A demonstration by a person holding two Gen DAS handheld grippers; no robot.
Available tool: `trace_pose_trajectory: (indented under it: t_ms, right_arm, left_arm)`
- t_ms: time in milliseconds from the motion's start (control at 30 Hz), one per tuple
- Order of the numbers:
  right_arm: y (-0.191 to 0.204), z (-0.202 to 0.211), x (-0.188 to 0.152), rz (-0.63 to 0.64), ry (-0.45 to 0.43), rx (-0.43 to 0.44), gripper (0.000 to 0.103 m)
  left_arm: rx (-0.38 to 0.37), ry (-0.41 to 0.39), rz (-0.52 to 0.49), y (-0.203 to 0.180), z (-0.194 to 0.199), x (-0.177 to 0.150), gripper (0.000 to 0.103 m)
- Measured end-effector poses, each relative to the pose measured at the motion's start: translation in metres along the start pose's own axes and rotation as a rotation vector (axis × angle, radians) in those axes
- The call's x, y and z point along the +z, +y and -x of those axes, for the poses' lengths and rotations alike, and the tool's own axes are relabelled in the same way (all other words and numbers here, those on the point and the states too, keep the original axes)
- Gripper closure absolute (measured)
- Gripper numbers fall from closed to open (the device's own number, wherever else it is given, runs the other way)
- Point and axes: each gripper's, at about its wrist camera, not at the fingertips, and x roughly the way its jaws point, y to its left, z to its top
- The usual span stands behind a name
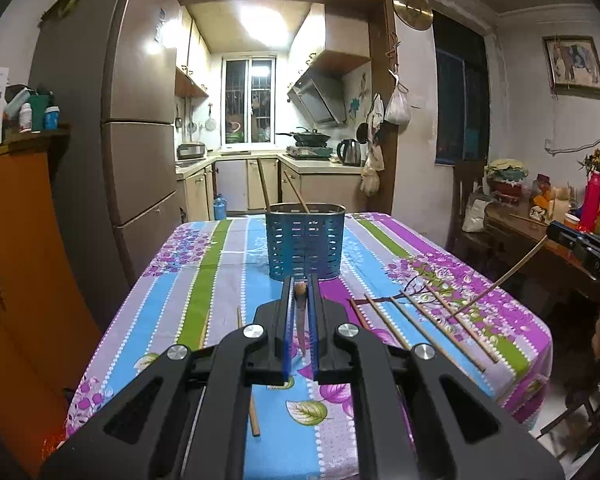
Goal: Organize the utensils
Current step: 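Lift both chopsticks upright and carry them over the utensil holder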
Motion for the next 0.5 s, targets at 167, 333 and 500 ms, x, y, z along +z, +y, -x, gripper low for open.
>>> trace_pose_trajectory:
  t_ms: [167,333,500]
  right_arm:
    - [-0.013,-0.010,0.011,-0.060,0.022,0.049,0.095]
    - [-0.020,-0.017,0.023,-0.090,0.032,0.080,0.095]
    - [-0.015,-0.016,0.035,-0.058,0.021,0.078,0.095]
  left_arm:
    - [-0.027,0.023,0.004,0.003,-0.005,0.016,0.098]
    - [-0.053,0.052,-0.002,0.004,-0.011,0.025,0.098]
    - [-0.060,0.060,-0.016,0.004,-0.015,0.033,0.098]
